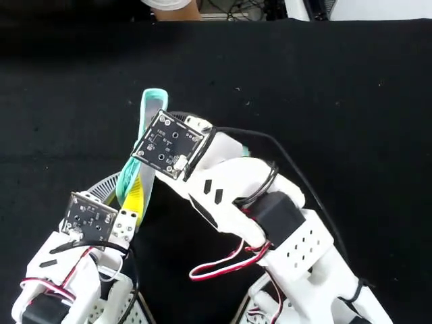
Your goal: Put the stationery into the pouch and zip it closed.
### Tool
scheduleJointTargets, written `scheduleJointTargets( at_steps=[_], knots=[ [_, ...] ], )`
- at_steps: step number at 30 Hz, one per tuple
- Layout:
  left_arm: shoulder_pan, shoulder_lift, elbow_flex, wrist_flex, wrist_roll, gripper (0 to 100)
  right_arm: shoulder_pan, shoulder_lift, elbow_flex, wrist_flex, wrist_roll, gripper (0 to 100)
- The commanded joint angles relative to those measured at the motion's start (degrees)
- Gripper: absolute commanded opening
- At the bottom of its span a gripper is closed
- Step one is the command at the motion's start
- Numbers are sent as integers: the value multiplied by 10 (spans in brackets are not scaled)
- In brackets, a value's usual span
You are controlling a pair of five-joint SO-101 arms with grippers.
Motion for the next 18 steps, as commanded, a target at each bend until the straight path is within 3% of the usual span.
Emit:
scheduleJointTargets(
  at_steps=[1,12,15,18],
  knots=[
    [5,-2,-7,4,-1,30,2,-13,-44,-1,2,107],
    [5,-1,-7,4,-1,30,-9,-16,-44,4,4,93],
    [4,-1,-7,4,-1,30,-5,-17,-44,2,5,7],
    [4,-1,-7,4,-1,30,29,-17,-42,4,3,11]
  ],
)
